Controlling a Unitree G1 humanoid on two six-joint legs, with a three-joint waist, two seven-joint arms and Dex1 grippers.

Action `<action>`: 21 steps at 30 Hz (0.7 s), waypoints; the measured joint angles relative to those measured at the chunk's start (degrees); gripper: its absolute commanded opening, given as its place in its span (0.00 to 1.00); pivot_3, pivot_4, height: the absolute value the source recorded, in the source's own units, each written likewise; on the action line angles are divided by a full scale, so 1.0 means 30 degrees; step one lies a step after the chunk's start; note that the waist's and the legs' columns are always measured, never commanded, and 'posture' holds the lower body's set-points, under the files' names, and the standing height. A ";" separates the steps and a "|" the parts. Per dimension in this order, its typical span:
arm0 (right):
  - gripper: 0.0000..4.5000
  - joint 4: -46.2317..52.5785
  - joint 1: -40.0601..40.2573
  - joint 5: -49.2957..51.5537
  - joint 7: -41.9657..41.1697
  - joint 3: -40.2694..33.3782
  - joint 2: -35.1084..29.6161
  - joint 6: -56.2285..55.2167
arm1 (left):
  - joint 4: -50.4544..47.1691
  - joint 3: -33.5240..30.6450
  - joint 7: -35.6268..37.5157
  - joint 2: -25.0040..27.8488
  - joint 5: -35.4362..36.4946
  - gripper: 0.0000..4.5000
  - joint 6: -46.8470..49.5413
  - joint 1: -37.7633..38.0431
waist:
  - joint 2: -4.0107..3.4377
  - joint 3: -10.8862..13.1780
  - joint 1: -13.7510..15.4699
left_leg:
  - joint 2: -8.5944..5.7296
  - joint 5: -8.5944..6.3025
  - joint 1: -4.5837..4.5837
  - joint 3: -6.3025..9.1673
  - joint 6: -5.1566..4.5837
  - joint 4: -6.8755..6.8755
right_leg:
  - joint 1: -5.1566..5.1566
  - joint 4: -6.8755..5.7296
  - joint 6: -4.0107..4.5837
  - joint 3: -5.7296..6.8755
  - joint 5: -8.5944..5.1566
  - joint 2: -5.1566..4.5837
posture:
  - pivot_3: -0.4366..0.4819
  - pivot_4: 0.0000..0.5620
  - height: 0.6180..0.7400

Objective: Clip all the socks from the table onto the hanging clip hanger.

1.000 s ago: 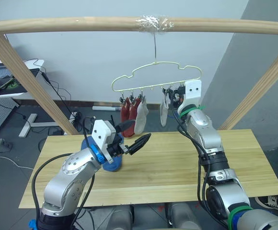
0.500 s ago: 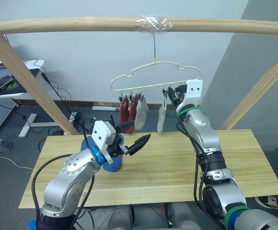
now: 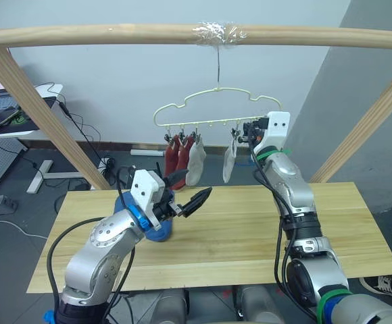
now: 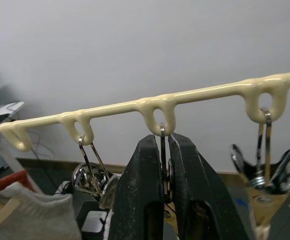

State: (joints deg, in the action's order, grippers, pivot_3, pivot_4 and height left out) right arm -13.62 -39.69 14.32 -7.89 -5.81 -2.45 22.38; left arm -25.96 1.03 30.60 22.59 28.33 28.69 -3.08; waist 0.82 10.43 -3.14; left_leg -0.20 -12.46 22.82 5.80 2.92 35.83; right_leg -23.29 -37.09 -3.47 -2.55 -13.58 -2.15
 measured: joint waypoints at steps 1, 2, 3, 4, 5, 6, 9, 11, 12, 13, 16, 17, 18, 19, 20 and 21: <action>0.00 0.0374 0.0002 0.0315 -0.0253 -0.0036 -0.0295 0.0803 | 0.0749 0.0203 -0.0246 0.0142 -0.0620 1.00 0.0040 0.0024 | 0.0000 0.0000 -0.0003 | 0.0000 0.0000 -0.0001 0.0002 0.0000 0.0001 | 0.0000 -0.0002 -0.0002 0.0003 -0.0002 0.0001 | 0.45 0.27 1.00; 0.00 0.0775 0.0004 0.0600 -0.0525 -0.0046 -0.0699 0.1668 | 0.1631 0.0388 -0.0549 0.0256 -0.1231 1.00 0.0059 0.0041 | 0.0000 0.0001 -0.0009 | 0.0000 0.0000 -0.0001 0.0004 -0.0001 0.0002 | 0.0000 -0.0004 -0.0012 0.0005 -0.0009 0.0001 | 0.45 0.27 1.00; 0.00 0.1166 0.0012 0.0920 -0.0777 -0.0062 -0.1097 0.2494 | 0.2557 0.0448 -0.0891 0.0253 -0.1769 1.00 0.0087 0.0008 | -0.0001 0.0001 -0.0023 | 0.0000 0.0000 0.0000 0.0006 -0.0001 0.0002 | -0.0001 -0.0003 -0.0017 0.0007 -0.0012 0.0001 | 0.44 0.27 1.00; 0.00 0.1640 0.0031 0.1124 -0.1055 -0.0073 -0.1497 0.3331 | 0.3586 0.0485 -0.1245 0.0252 -0.2376 1.00 0.0046 -0.0054 | -0.0001 0.0000 -0.0025 | 0.0000 0.0000 -0.0001 0.0005 -0.0001 0.0003 | 0.0000 -0.0001 -0.0020 0.0008 -0.0013 0.0002 | 0.44 0.27 1.00; 0.00 0.2084 0.0058 0.1360 -0.1277 -0.0064 -0.1877 0.4077 | 0.4578 0.0543 -0.1562 0.0255 -0.2955 1.00 -0.0021 -0.0147 | 0.0000 0.0001 -0.0021 | 0.0000 0.0000 0.0001 0.0007 -0.0001 0.0003 | -0.0001 0.0000 -0.0020 0.0011 -0.0014 0.0002 | 0.44 0.27 1.00; 0.00 0.2557 0.0100 0.1598 -0.1525 -0.0046 -0.2304 0.4840 | 0.5712 0.0713 -0.1799 0.0255 -0.3615 1.00 -0.0192 -0.0410 | 0.0000 0.0001 0.0018 | -0.0003 0.0000 0.0005 0.0011 -0.0001 0.0002 | -0.0001 0.0001 -0.0021 0.0014 -0.0014 0.0001 | 0.44 0.27 1.00; 0.00 0.3711 0.0204 0.1842 -0.1872 0.0031 -0.2887 0.6409 | 0.8584 0.1096 -0.2439 0.0225 -0.5242 1.00 -0.1112 -0.1093 | 0.0001 0.0001 -0.0010 | 0.0000 0.0000 0.0009 0.0008 0.0000 0.0000 | -0.0003 0.0007 -0.0021 0.0015 -0.0013 0.0001 | 0.40 0.27 1.00; 0.00 0.4415 0.0390 0.2051 -0.1870 0.0031 -0.3007 0.7264 | 1.0865 0.1070 -0.3105 -0.0084 -0.6120 1.00 -0.1975 -0.2077 | 0.0001 0.0001 0.0005 | 0.0001 0.0000 0.0009 0.0010 -0.0001 0.0001 | -0.0004 0.0010 -0.0023 0.0018 -0.0011 0.0000 | 0.39 0.27 1.00; 0.00 0.4706 0.0497 0.2123 -0.1846 0.0035 -0.3011 0.7532 | 1.1776 0.1042 -0.3319 -0.0112 -0.6402 1.00 -0.2325 -0.2460 | 0.0002 0.0001 -0.0021 | 0.0001 0.0000 0.0010 0.0010 0.0000 0.0001 | -0.0004 0.0007 -0.0024 0.0017 -0.0011 0.0000 | 0.39 0.27 1.00; 0.00 0.5018 0.0661 0.2212 -0.1766 -0.0017 -0.3018 0.7773 | 1.2601 0.1032 -0.3374 -0.0133 -0.6653 1.00 -0.2715 -0.2801 | 0.0001 0.0000 -0.0030 | -0.0001 0.0000 0.0009 0.0006 0.0000 -0.0002 | -0.0004 0.0008 -0.0025 0.0014 -0.0010 -0.0001 | 0.39 0.27 1.00; 0.00 0.5794 0.0992 0.2406 -0.1350 -0.0132 -0.2880 0.8390 | 1.5458 0.1038 -0.3393 -0.0258 -0.7318 1.00 -0.3717 -0.4048 | 0.0002 0.0001 -0.0030 | -0.0003 0.0000 0.0014 0.0007 0.0000 0.0002 | -0.0004 0.0009 -0.0029 0.0015 -0.0008 -0.0003 | 0.38 0.28 1.00; 0.00 0.6032 0.1072 0.2420 -0.1231 -0.0161 -0.2834 0.8583 | 1.6290 0.1015 -0.3370 -0.0395 -0.7387 1.00 -0.3975 -0.4441 | 0.0002 0.0001 -0.0010 | -0.0005 0.0000 0.0016 0.0007 0.0000 0.0008 | -0.0004 0.0008 -0.0031 0.0016 -0.0007 -0.0004 | 0.38 0.28 1.00; 0.00 0.6218 0.1113 0.2436 -0.1107 -0.0191 -0.2758 0.8749 | 1.7066 0.0997 -0.3291 -0.0580 -0.7421 1.00 -0.4134 -0.4804 | 0.0002 0.0001 -0.0008 | -0.0006 0.0000 0.0020 0.0007 0.0000 0.0012 | -0.0003 0.0013 -0.0036 0.0015 -0.0004 -0.0005 | 0.38 0.28 1.00; 0.00 0.6358 0.1127 0.2450 -0.1026 -0.0260 -0.2715 0.8945 | 1.7840 0.0998 -0.3201 -0.0807 -0.7424 1.00 -0.4353 -0.5184 | 0.0002 0.0001 -0.0001 | -0.0010 0.0000 0.0021 0.0006 0.0000 0.0016 | -0.0003 0.0011 -0.0039 0.0015 -0.0002 -0.0009 | 0.38 0.28 1.00; 0.00 0.6487 0.1139 0.2474 -0.0921 -0.0328 -0.2604 0.9099 | 1.8568 0.1025 -0.3088 -0.0990 -0.7479 1.00 -0.4624 -0.5505 | 0.0005 0.0001 -0.0006 | -0.0009 0.0000 0.0022 0.0006 0.0000 0.0018 | -0.0002 0.0012 -0.0041 0.0016 -0.0001 -0.0008 | 0.37 0.28 1.00; 0.00 0.6626 0.1159 0.2505 -0.0772 -0.0388 -0.2508 0.9238 | 1.9211 0.1035 -0.2945 -0.1138 -0.7586 1.00 -0.4885 -0.5784 | 0.0005 0.0001 -0.0035 | -0.0008 0.0000 0.0022 0.0005 0.0000 0.0017 | -0.0002 0.0012 -0.0041 0.0015 -0.0001 -0.0008 | 0.37 0.28 1.00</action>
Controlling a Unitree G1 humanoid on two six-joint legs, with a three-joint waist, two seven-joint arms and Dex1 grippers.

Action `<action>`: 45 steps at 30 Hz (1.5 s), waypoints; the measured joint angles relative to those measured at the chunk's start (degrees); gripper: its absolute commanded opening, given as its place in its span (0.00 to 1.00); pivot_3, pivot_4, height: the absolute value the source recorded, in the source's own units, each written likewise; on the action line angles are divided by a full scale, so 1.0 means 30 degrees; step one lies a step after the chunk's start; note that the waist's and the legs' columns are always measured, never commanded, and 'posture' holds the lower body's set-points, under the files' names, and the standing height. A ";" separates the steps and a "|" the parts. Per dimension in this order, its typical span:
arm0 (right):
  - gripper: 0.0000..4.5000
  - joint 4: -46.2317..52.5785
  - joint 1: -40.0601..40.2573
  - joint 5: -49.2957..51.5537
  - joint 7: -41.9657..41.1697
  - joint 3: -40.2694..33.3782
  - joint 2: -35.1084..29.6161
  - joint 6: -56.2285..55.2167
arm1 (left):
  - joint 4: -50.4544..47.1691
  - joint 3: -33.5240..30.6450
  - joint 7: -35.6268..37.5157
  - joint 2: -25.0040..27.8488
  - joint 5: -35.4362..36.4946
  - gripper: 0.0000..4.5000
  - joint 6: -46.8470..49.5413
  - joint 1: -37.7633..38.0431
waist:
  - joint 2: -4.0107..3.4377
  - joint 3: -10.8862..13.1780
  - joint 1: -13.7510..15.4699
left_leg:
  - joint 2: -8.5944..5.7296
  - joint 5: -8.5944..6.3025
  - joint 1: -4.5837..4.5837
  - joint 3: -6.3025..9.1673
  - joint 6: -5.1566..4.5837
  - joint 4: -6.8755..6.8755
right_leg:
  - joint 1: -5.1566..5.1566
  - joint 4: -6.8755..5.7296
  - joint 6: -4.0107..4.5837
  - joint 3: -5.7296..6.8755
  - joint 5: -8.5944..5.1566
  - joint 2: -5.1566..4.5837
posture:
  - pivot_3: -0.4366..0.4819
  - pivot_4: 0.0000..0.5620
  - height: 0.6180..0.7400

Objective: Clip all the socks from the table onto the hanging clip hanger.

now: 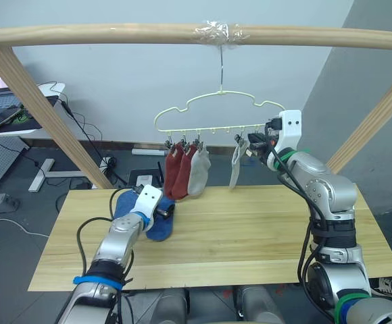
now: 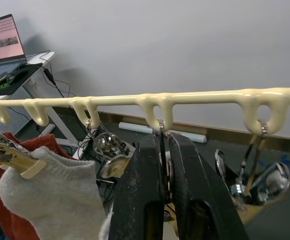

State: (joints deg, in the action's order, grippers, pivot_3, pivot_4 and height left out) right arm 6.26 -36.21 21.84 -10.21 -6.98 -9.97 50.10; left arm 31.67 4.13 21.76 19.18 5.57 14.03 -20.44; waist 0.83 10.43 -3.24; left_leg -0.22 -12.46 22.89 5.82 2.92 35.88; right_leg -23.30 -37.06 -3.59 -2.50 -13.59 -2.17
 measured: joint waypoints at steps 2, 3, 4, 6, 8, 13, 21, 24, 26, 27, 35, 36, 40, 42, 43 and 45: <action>0.00 0.0119 0.0000 0.0094 0.0181 -0.0119 0.0059 0.0210 | 0.1333 0.0011 0.0043 -0.0217 -0.0243 1.00 -0.0577 -0.0554 | 0.0000 0.0000 -0.0014 | 0.0002 0.0000 -0.0003 0.0005 0.0000 -0.0002 | 0.0000 -0.0004 0.0000 0.0004 0.0000 0.0002 | 0.37 0.28 1.00; 0.00 0.0147 -0.0005 0.0098 0.0203 -0.0198 0.0061 0.0252 | 0.1853 0.0011 0.0038 -0.0236 -0.0410 1.00 -0.0782 -0.0734 | 0.0000 0.0000 -0.0029 | 0.0003 0.0000 -0.0004 0.0005 0.0000 -0.0003 | 0.0000 -0.0005 0.0000 0.0005 -0.0001 0.0003 | 0.37 0.28 1.00; 0.00 0.0150 -0.0007 0.0095 0.0230 -0.0275 0.0048 0.0273 | 0.2196 0.0009 0.0063 -0.0234 -0.0509 1.00 -0.0994 -0.0881 | 0.0000 0.0000 -0.0029 | 0.0003 0.0000 -0.0005 0.0007 0.0000 -0.0006 | 0.0000 -0.0007 0.0000 0.0006 0.0000 0.0004 | 0.37 0.28 1.00; 0.00 0.0152 -0.0021 0.0089 0.0271 -0.0286 0.0042 0.0300 | 0.2452 -0.0006 0.0368 -0.0224 -0.0563 0.96 -0.1068 -0.1013 | -0.0001 -0.0001 -0.0032 | 0.0002 0.0000 -0.0007 0.0006 0.0000 -0.0003 | 0.0000 -0.0010 -0.0001 0.0004 0.0000 0.0003 | 0.37 0.29 1.00; 0.00 0.0152 -0.0023 0.0087 0.0327 -0.0285 0.0044 0.0309 | 0.2494 -0.0005 0.0632 -0.0182 -0.0624 0.87 -0.1089 -0.0983 | -0.0002 -0.0002 -0.0029 | 0.0001 0.0000 -0.0009 0.0005 0.0000 -0.0002 | 0.0004 -0.0010 -0.0003 0.0004 -0.0001 0.0001 | 0.37 0.29 1.00; 0.00 0.0115 -0.0099 0.0094 0.0531 -0.0349 0.0055 0.0307 | 0.1813 0.0227 0.1442 -0.0054 -0.1130 0.54 -0.1508 -0.0212 | -0.0006 -0.0004 -0.0029 | 0.0001 0.0000 -0.0017 0.0006 0.0000 -0.0004 | 0.0011 -0.0009 -0.0002 0.0002 -0.0001 0.0001 | 0.37 0.30 1.00; 0.00 -0.0568 -0.0620 0.0072 0.0603 -0.0456 -0.0079 0.0563 | -0.0778 0.1005 0.2585 -0.0350 -0.1452 0.02 -0.2009 0.1794 | -0.0007 -0.0004 -0.0011 | 0.0000 0.0000 -0.0018 0.0008 0.0000 0.0000 | 0.0015 -0.0008 -0.0001 0.0000 -0.0002 -0.0003 | 0.37 0.31 1.00; 0.00 -0.0874 -0.1384 0.0154 0.1137 -0.0923 -0.0048 0.1793 | -0.2042 0.1448 0.3327 -0.0780 -0.1298 0.01 -0.2346 0.2853 | -0.0008 -0.0003 -0.0011 | 0.0001 0.0000 -0.0013 0.0008 0.0000 -0.0002 | 0.0014 -0.0002 0.0004 -0.0004 -0.0003 -0.0003 | 0.37 0.31 1.00; 0.00 -0.0962 -0.1906 0.0574 0.1583 -0.1561 0.0126 0.2881 | -0.3084 0.1676 0.4186 -0.1403 -0.0739 0.01 -0.2526 0.3571 | -0.0006 0.0001 0.0028 | 0.0002 0.0000 0.0009 0.0023 0.0000 -0.0006 | 0.0009 0.0012 0.0020 0.0008 0.0003 -0.0007 | 0.37 0.31 1.00; 0.00 -0.0958 -0.2066 0.0749 0.1750 -0.1803 0.0205 0.3443 | -0.3757 0.1687 0.4600 -0.1865 -0.0205 0.01 -0.2542 0.3845 | -0.0006 0.0001 0.0047 | 0.0002 0.0000 0.0012 0.0026 0.0000 -0.0006 | 0.0009 0.0014 0.0027 0.0011 0.0005 -0.0010 | 0.37 0.31 1.00; 0.00 -0.0499 -0.3384 0.1775 0.2581 -0.3263 0.0360 0.7370 | -0.9874 0.1499 0.5332 -0.5820 0.4532 0.01 -0.0282 0.3329 | -0.0008 0.0006 0.0029 | -0.0007 -0.0001 0.0015 0.0017 -0.0001 0.0003 | 0.0012 0.0021 0.0005 0.0009 -0.0011 -0.0013 | 0.35 0.31 1.00; 0.00 -0.0435 -0.3556 0.1812 0.2674 -0.3420 0.0362 0.7814 | -1.0272 0.1612 0.5292 -0.6165 0.4842 0.01 0.0046 0.3270 | -0.0008 0.0006 -0.0015 | -0.0006 -0.0002 0.0014 0.0012 -0.0002 0.0001 | 0.0012 0.0025 0.0003 0.0007 -0.0012 -0.0010 | 0.35 0.31 1.00; 0.00 -0.0224 -0.4217 0.2059 0.3239 -0.4541 0.0660 0.9545 | -1.0070 0.1856 0.4668 -0.7018 0.4828 0.01 0.0107 0.2753 | -0.0012 0.0009 -0.0066 | -0.0003 -0.0002 0.0016 0.0022 -0.0004 -0.0005 | 0.0007 0.0026 0.0003 0.0018 -0.0015 0.0003 | 0.34 0.31 1.00; 0.00 -0.0001 -0.4438 0.2100 0.3693 -0.5301 0.1217 1.0399 | -0.9461 0.1782 0.4207 -0.7302 0.4611 0.01 -0.0423 0.2275 | -0.0012 0.0009 -0.0077 | -0.0004 -0.0002 0.0016 0.0017 -0.0004 -0.0002 | 0.0008 0.0027 0.0003 0.0014 -0.0014 0.0004 | 0.32 0.31 1.00; 0.00 0.0048 -0.4560 0.2098 0.3885 -0.5589 0.1398 1.0738 | -0.9109 0.1767 0.4121 -0.7344 0.4431 0.01 -0.0745 0.2043 | -0.0013 0.0010 -0.0079 | -0.0007 -0.0002 0.0017 0.0016 -0.0004 0.0000 | 0.0008 0.0027 0.0003 0.0014 -0.0015 0.0003 | 0.32 0.31 1.00; 0.00 0.0148 -0.4815 0.2090 0.4151 -0.6104 0.1673 1.1354 | -0.8391 0.1675 0.3834 -0.7544 0.4197 0.01 -0.1369 0.1696 | -0.0013 0.0010 -0.0075 | -0.0007 -0.0002 0.0022 0.0015 -0.0004 0.0002 | 0.0008 0.0035 0.0003 0.0014 -0.0015 0.0003 | 0.32 0.31 1.00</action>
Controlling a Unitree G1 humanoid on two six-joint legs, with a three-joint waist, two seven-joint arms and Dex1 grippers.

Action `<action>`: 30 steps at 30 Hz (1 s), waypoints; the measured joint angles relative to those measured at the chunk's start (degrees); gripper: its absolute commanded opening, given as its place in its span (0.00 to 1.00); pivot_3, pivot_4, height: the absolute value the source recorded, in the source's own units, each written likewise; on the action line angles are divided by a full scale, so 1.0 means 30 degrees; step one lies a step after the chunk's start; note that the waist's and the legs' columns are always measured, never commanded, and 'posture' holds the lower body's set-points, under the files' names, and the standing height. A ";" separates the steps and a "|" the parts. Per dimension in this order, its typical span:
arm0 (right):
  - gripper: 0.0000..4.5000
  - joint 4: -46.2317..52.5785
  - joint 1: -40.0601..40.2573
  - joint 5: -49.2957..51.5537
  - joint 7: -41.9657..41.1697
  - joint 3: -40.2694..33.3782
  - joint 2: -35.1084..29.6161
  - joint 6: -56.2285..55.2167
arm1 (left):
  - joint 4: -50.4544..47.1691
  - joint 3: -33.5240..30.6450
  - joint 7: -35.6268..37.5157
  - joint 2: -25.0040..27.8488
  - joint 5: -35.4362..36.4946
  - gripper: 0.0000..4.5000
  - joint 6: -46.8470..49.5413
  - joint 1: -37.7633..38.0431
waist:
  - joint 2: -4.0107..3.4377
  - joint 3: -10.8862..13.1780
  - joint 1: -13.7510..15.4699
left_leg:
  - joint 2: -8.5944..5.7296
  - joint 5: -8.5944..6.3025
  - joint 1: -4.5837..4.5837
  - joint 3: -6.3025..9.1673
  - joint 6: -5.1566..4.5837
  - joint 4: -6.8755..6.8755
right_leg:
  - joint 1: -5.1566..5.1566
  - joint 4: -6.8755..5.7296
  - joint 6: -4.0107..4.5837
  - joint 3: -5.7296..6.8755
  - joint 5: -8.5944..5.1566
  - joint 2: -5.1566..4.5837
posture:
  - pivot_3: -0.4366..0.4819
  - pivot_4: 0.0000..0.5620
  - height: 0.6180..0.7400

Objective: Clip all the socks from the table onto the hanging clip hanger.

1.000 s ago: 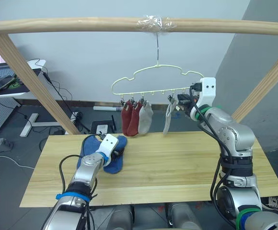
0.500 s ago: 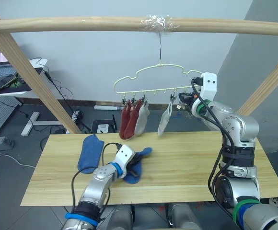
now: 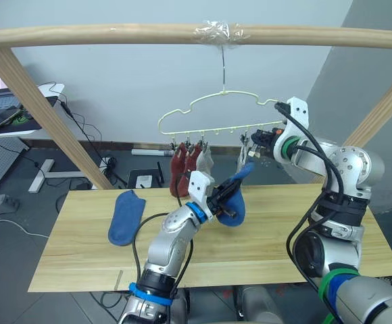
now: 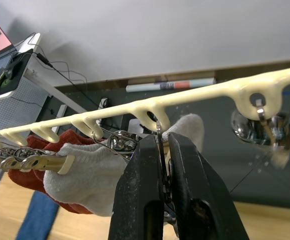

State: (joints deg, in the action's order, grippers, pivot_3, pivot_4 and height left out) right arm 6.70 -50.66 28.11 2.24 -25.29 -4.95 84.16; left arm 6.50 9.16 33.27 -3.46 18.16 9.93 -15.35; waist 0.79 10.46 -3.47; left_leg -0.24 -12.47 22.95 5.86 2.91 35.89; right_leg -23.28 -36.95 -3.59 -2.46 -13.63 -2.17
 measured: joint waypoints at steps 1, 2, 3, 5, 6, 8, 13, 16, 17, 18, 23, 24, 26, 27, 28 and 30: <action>0.00 0.0037 -0.0057 -0.0004 0.0103 -0.0188 0.0100 0.0174 | 0.0251 -0.0060 -0.0057 -0.0052 -0.0089 0.01 -0.0197 -0.0127 | 0.0000 0.0000 0.0003 | -0.0001 0.0000 0.0003 -0.0001 0.0000 -0.0001 | 0.0000 0.0006 0.0000 0.0000 0.0000 0.0000 | 0.32 0.31 1.00; 0.00 0.0162 -0.0117 -0.0031 0.0200 -0.0386 0.0230 0.0444 | 0.0601 -0.0120 -0.0092 -0.0102 -0.0149 0.01 -0.0488 -0.0303 | -0.0004 0.0003 -0.0001 | -0.0001 0.0000 0.0007 -0.0002 0.0000 -0.0003 | -0.0001 0.0010 -0.0002 -0.0001 -0.0001 0.0000 | 0.32 0.31 1.00; 0.00 0.0233 -0.0192 -0.0059 0.0248 -0.0580 0.0355 0.0647 | 0.0962 -0.0205 -0.0150 -0.0163 -0.0197 0.01 -0.0710 -0.0545 | -0.0005 0.0004 -0.0001 | -0.0001 0.0000 0.0008 -0.0001 0.0000 -0.0004 | -0.0001 0.0012 -0.0003 0.0001 -0.0002 0.0000 | 0.31 0.31 1.00; 0.00 0.0413 -0.0304 -0.0112 0.0399 -0.0885 0.0515 0.1035 | 0.1449 -0.0292 -0.0274 -0.0284 -0.0254 0.01 -0.1166 -0.0987 | -0.0005 0.0004 -0.0005 | -0.0001 -0.0001 0.0010 0.0001 -0.0001 -0.0009 | -0.0002 0.0015 -0.0004 0.0002 -0.0003 0.0000 | 0.31 0.31 1.00; 0.00 0.0487 -0.0375 -0.0138 0.0462 -0.0966 0.0584 0.1196 | 0.1682 -0.0371 -0.0361 -0.0381 -0.0261 0.01 -0.1394 -0.1183 | -0.0007 0.0005 -0.0007 | -0.0001 -0.0001 0.0011 0.0000 -0.0001 -0.0009 | -0.0004 0.0017 -0.0005 0.0001 -0.0003 -0.0001 | 0.31 0.31 1.00; 0.00 0.0627 -0.0523 -0.0240 0.0556 -0.1030 0.0693 0.1446 | 0.2094 -0.0429 -0.0399 -0.0504 -0.0248 0.01 -0.1716 -0.1586 | -0.0008 0.0007 -0.0049 | -0.0001 -0.0001 0.0012 0.0001 -0.0001 -0.0014 | -0.0005 0.0018 -0.0005 0.0002 -0.0003 0.0000 | 0.31 0.31 1.00; 0.00 0.0749 -0.0612 -0.0453 0.0558 -0.1373 0.1040 0.1772 | 0.2646 -0.0348 -0.0391 -0.0641 -0.0287 0.01 -0.2251 -0.1959 | -0.0009 0.0008 -0.0190 | -0.0001 -0.0001 0.0013 0.0003 -0.0001 -0.0021 | -0.0005 0.0019 -0.0008 0.0005 -0.0006 0.0000 | 0.31 0.31 1.00; 0.00 0.0842 -0.0744 -0.0717 0.0563 -0.1575 0.1230 0.1866 | 0.2877 -0.0299 -0.0364 -0.0672 -0.0306 0.01 -0.2287 -0.2027 | -0.0010 0.0009 -0.0275 | -0.0001 -0.0001 0.0013 0.0006 -0.0001 -0.0020 | -0.0005 0.0019 -0.0009 0.0006 -0.0007 0.0000 | 0.31 0.31 1.00; 0.00 0.0858 -0.0788 -0.0752 0.0562 -0.1637 0.1246 0.1896 | 0.2890 -0.0259 -0.0354 -0.0672 -0.0306 0.01 -0.2287 -0.2028 | -0.0010 0.0009 -0.0308 | -0.0001 -0.0001 0.0014 0.0006 -0.0001 -0.0020 | -0.0005 0.0020 -0.0009 0.0006 -0.0007 0.0000 | 0.31 0.31 1.00; 0.00 0.0864 -0.0806 -0.0772 0.0562 -0.1655 0.1247 0.1918 | 0.2884 -0.0233 -0.0305 -0.0670 -0.0306 0.01 -0.2288 -0.2028 | -0.0009 0.0010 -0.0343 | -0.0001 -0.0001 0.0014 0.0007 -0.0001 -0.0020 | -0.0005 0.0020 -0.0009 0.0006 -0.0007 -0.0001 | 0.31 0.31 1.00; 0.00 0.0864 -0.0981 -0.0910 0.0560 -0.1732 0.1260 0.1967 | 0.1947 0.0280 0.0453 -0.0379 -0.0316 0.01 -0.2243 -0.1105 | -0.0015 0.0015 -0.0486 | 0.0001 -0.0002 0.0012 0.0009 -0.0002 -0.0040 | -0.0008 0.0025 -0.0004 0.0008 -0.0015 -0.0001 | 0.31 0.31 1.00; 0.00 0.0864 -0.1005 -0.0934 0.0560 -0.1744 0.1259 0.1965 | 0.1878 0.0376 0.0490 -0.0311 -0.0333 0.01 -0.2225 -0.0913 | -0.0020 0.0020 -0.0485 | 0.0001 -0.0002 0.0014 0.0015 -0.0002 -0.0040 | -0.0009 0.0025 -0.0004 0.0014 -0.0016 0.0000 | 0.31 0.31 1.00; 0.00 0.0864 -0.1016 -0.0956 0.0559 -0.1746 0.1264 0.1969 | 0.1877 0.0454 0.0552 -0.0245 -0.0390 0.01 -0.2201 -0.0753 | -0.0023 0.0029 -0.0482 | -0.0001 -0.0002 0.0016 0.0015 -0.0002 -0.0036 | -0.0008 0.0025 -0.0003 0.0014 -0.0016 -0.0001 | 0.31 0.31 1.00; 0.00 0.0864 -0.1019 -0.0974 0.0558 -0.1777 0.1276 0.1976 | 0.1877 0.0523 0.0576 -0.0222 -0.0527 0.01 -0.2207 -0.0751 | -0.0023 0.0031 -0.0482 | -0.0003 -0.0002 0.0018 0.0014 -0.0001 -0.0032 | -0.0008 0.0025 -0.0003 0.0012 -0.0016 -0.0002 | 0.31 0.31 1.00; 0.00 0.0864 -0.1035 -0.0996 0.0557 -0.1812 0.1294 0.1988 | 0.1877 0.0564 0.0593 -0.0224 -0.0571 0.01 -0.2216 -0.0767 | -0.0023 0.0031 -0.0483 | -0.0004 -0.0002 0.0018 0.0011 -0.0001 -0.0030 | -0.0009 0.0025 -0.0003 0.0011 -0.0017 -0.0003 | 0.31 0.31 1.00; 0.00 0.0864 -0.1097 -0.1078 0.0557 -0.1845 0.1318 0.2051 | 0.1911 0.0577 0.0599 -0.0254 -0.0633 0.01 -0.2235 -0.0802 | -0.0024 0.0031 -0.0484 | -0.0003 -0.0002 0.0017 0.0013 -0.0001 -0.0031 | -0.0009 0.0026 -0.0001 0.0013 -0.0019 -0.0003 | 0.31 0.31 1.00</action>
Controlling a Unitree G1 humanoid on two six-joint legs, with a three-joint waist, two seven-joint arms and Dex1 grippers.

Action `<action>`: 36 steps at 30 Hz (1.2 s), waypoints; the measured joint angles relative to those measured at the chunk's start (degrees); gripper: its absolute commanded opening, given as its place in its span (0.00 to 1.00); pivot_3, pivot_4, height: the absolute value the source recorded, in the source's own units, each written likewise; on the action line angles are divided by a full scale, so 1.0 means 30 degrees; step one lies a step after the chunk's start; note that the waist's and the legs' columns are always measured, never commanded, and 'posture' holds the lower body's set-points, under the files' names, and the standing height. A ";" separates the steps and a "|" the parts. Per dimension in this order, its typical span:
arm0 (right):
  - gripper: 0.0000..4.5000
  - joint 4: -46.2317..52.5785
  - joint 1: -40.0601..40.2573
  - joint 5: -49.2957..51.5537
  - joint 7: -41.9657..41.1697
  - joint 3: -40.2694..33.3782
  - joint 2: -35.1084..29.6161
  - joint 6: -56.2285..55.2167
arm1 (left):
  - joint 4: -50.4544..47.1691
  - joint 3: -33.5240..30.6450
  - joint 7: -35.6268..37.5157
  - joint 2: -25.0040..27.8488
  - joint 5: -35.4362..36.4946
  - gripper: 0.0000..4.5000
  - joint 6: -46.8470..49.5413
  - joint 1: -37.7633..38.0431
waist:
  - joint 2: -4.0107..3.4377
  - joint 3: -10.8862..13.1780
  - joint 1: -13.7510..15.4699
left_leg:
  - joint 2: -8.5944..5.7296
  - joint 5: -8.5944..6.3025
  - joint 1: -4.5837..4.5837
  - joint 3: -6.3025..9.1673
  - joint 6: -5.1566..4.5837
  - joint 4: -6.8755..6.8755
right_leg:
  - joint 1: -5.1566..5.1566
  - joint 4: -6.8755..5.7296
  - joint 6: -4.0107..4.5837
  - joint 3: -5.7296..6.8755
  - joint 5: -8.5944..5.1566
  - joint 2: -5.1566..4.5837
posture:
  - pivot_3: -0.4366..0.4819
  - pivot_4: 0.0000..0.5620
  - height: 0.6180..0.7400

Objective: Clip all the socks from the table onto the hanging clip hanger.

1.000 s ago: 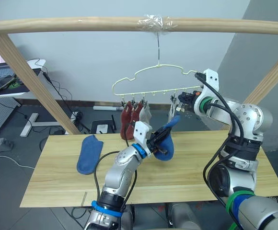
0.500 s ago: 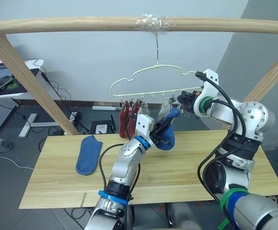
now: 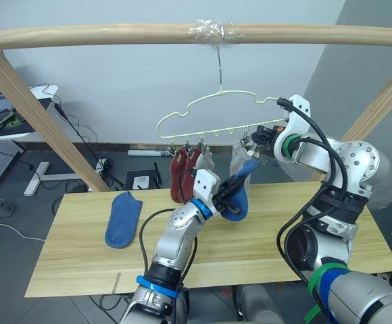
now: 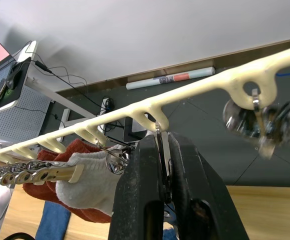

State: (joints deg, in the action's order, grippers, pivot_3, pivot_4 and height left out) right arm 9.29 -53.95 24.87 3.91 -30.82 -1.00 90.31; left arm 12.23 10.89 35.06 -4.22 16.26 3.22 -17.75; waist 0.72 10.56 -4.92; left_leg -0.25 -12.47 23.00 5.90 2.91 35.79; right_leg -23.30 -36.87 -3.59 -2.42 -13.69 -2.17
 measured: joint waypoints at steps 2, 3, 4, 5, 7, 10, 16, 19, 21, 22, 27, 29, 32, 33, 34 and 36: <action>0.00 0.0000 -0.0087 -0.0081 0.0000 -0.0046 0.0031 0.0044 | 0.0227 -0.0004 -0.0030 -0.0060 -0.0072 0.01 -0.0042 -0.0184 | 0.0000 0.0001 0.0002 | 0.0000 0.0000 0.0000 0.0005 0.0000 -0.0002 | 0.0000 0.0001 0.0000 0.0005 -0.0001 0.0000 | 0.30 0.31 1.00; 0.00 0.0000 -0.0131 -0.0146 0.0000 -0.0115 0.0054 0.0074 | 0.0412 -0.0014 -0.0082 -0.0133 -0.0128 0.01 -0.0079 -0.0314 | -0.0001 0.0002 0.0001 | 0.0000 0.0000 0.0001 0.0003 0.0000 -0.0004 | -0.0001 0.0003 -0.0001 0.0004 -0.0001 0.0000 | 0.30 0.31 1.00; 0.00 0.0000 -0.0197 -0.0241 -0.0004 -0.0187 0.0084 0.0103 | 0.0531 -0.0013 -0.0155 -0.0159 -0.0175 0.01 -0.0132 -0.0409 | -0.0002 0.0002 -0.0005 | 0.0000 0.0000 0.0002 0.0002 0.0000 -0.0005 | -0.0002 0.0006 -0.0002 0.0003 -0.0001 0.0000 | 0.30 0.31 1.00; 0.00 0.0000 -0.0251 -0.0310 -0.0006 -0.0220 0.0087 0.0122 | 0.0623 -0.0033 -0.0213 -0.0173 -0.0230 0.01 -0.0236 -0.0473 | -0.0002 0.0002 -0.0011 | 0.0000 0.0000 0.0002 0.0001 0.0000 -0.0008 | -0.0003 0.0008 -0.0004 0.0002 -0.0002 0.0000 | 0.30 0.31 1.00; 0.00 0.0000 -0.0261 -0.0356 -0.0019 -0.0225 0.0103 0.0189 | 0.0780 -0.0101 -0.0268 -0.0198 -0.0286 0.01 -0.0470 -0.0606 | -0.0002 0.0002 -0.0012 | 0.0001 -0.0001 0.0002 0.0003 0.0000 -0.0016 | -0.0004 0.0008 -0.0007 0.0005 -0.0004 0.0000 | 0.30 0.30 1.00; 0.00 0.0065 -0.0260 -0.0373 -0.0036 -0.0215 0.0244 0.0451 | 0.1252 -0.0260 -0.0458 -0.0302 -0.0338 0.01 -0.0839 -0.0971 | -0.0002 0.0002 -0.0013 | 0.0000 0.0000 0.0002 0.0002 0.0000 -0.0016 | -0.0005 0.0009 -0.0008 0.0004 -0.0005 0.0000 | 0.29 0.30 1.00; 0.00 0.0291 -0.0226 -0.0384 -0.0040 -0.0189 0.0282 0.0552 | 0.1435 -0.0520 -0.0659 -0.0378 -0.0386 0.01 -0.1312 -0.1183 | -0.0002 0.0003 -0.0018 | 0.0000 -0.0001 0.0006 0.0004 0.0000 -0.0020 | -0.0008 0.0012 -0.0010 0.0005 -0.0005 0.0000 | 0.29 0.30 1.00; 0.00 0.0487 -0.0187 -0.0387 -0.0037 -0.0173 0.0332 0.0566 | 0.1641 -0.0512 -0.0663 -0.0505 -0.0432 0.01 -0.1519 -0.1447 | -0.0002 0.0003 -0.0020 | -0.0001 -0.0001 0.0008 0.0002 0.0000 -0.0020 | -0.0009 0.0015 -0.0010 0.0005 -0.0006 0.0000 | 0.29 0.29 1.00; 0.00 0.0567 -0.0159 -0.0387 -0.0034 -0.0171 0.0351 0.0570 | 0.1873 -0.0506 -0.0662 -0.0564 -0.0482 0.01 -0.1624 -0.1553 | -0.0003 0.0003 -0.0024 | 0.0000 -0.0001 0.0008 0.0002 0.0000 -0.0022 | -0.0011 0.0015 -0.0010 0.0005 -0.0006 0.0000 | 0.30 0.29 1.00; 0.00 0.0589 -0.0129 -0.0387 -0.0033 -0.0170 0.0380 0.0569 | 0.2017 -0.0489 -0.0661 -0.0603 -0.0538 0.01 -0.1656 -0.1628 | -0.0003 0.0003 -0.0025 | 0.0000 -0.0001 0.0009 0.0003 0.0000 -0.0024 | -0.0013 0.0015 -0.0010 0.0006 -0.0006 0.0000 | 0.30 0.29 1.00; 0.00 0.0695 0.0028 -0.0379 -0.0031 -0.0027 0.0510 0.0562 | 0.2303 -0.0424 -0.0683 -0.0813 -0.0692 0.01 -0.1783 -0.1959 | -0.0002 0.0003 -0.0025 | -0.0001 -0.0001 0.0013 0.0002 0.0000 -0.0025 | -0.0015 0.0017 -0.0012 0.0005 -0.0006 0.0000 | 0.30 0.29 1.00; 0.15 0.0829 0.0123 -0.0374 -0.0043 0.0075 0.0507 0.0555 | 0.2344 -0.0423 -0.0678 -0.0874 -0.0693 0.00 -0.1840 -0.2035 | -0.0003 0.0003 -0.0026 | -0.0001 -0.0001 0.0013 0.0003 0.0000 -0.0026 | -0.0016 0.0019 -0.0013 0.0005 -0.0008 0.0000 | 0.30 0.28 1.00; 0.39 0.0878 0.0454 -0.0386 -0.0048 0.0075 0.0506 0.0583 | 0.2342 -0.0417 -0.0610 -0.0878 -0.0663 0.00 -0.1872 -0.2039 | -0.0003 0.0003 -0.0039 | 0.0000 -0.0001 0.0017 -0.0003 0.0001 -0.0029 | -0.0028 0.0016 -0.0014 0.0003 -0.0008 0.0000 | 0.31 0.28 1.00; 0.48 0.0878 0.0572 -0.0435 -0.0038 0.0058 0.0505 0.0584 | 0.2303 -0.0403 -0.0567 -0.0878 -0.0610 0.00 -0.1851 -0.2038 | -0.0004 0.0004 -0.0048 | 0.0000 -0.0001 0.0025 -0.0003 0.0001 -0.0029 | -0.0039 0.0014 -0.0014 0.0002 -0.0008 0.0000 | 0.31 0.28 1.00; 0.56 0.0878 0.0634 -0.0477 -0.0038 0.0050 0.0504 0.0585 | 0.2213 -0.0403 -0.0547 -0.0878 -0.0575 0.00 -0.1791 -0.2036 | -0.0009 0.0007 -0.0070 | 0.0000 -0.0001 0.0039 -0.0007 0.0000 -0.0029 | -0.0058 0.0009 -0.0015 -0.0002 -0.0007 0.0001 | 0.31 0.28 1.00; 0.72 0.0880 0.0696 -0.0513 -0.0081 -0.0007 0.0453 0.0584 | 0.1902 -0.0363 -0.0237 -0.0877 -0.0334 0.00 -0.1284 -0.2026 | -0.0020 0.0013 -0.0111 | 0.0001 0.0000 0.0054 -0.0007 0.0000 -0.0030 | -0.0076 0.0003 -0.0016 -0.0003 -0.0006 0.0002 | 0.32 0.29 1.00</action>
State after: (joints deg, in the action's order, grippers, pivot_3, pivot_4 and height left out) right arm 11.93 -51.86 23.33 3.67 -30.84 0.36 92.07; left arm 17.94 9.80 34.35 -6.85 15.26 -0.63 -23.83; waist 0.66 10.60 -5.25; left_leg -0.25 -12.47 23.17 5.88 2.91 35.70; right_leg -23.53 -36.86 -3.64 -2.43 -13.70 -2.17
